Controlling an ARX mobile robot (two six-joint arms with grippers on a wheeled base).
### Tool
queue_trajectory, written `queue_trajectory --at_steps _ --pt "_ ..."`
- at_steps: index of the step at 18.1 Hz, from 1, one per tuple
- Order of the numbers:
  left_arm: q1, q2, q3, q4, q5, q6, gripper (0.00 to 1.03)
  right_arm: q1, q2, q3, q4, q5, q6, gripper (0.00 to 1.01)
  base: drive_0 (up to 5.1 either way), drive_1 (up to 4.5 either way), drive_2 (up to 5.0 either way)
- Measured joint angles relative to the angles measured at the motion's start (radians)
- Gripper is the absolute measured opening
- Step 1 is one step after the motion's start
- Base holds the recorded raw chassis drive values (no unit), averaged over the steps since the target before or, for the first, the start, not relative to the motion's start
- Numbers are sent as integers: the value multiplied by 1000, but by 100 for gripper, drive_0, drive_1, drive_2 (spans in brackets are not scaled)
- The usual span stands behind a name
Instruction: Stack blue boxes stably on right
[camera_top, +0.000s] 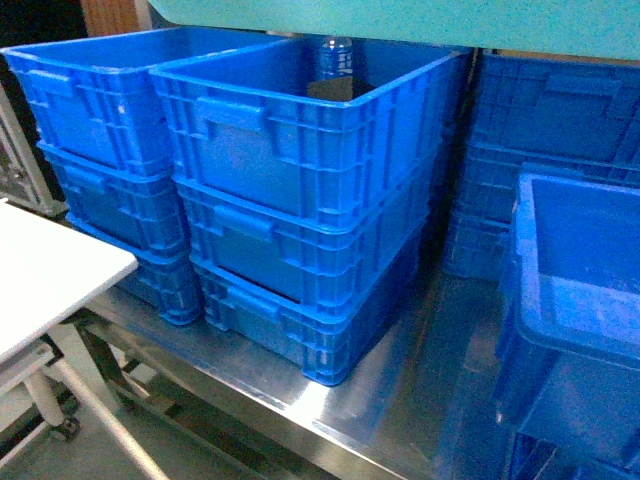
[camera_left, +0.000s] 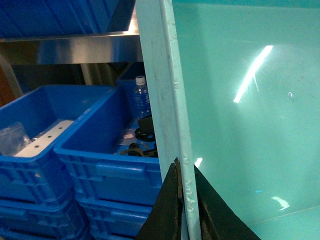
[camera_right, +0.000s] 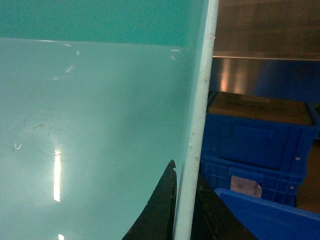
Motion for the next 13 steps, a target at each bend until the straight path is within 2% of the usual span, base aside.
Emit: queue_trajectory --at_steps 13 --pt "2 0 0 0 1 0 2 0 0 0 -3 0 0 7 -148 -282 -15"
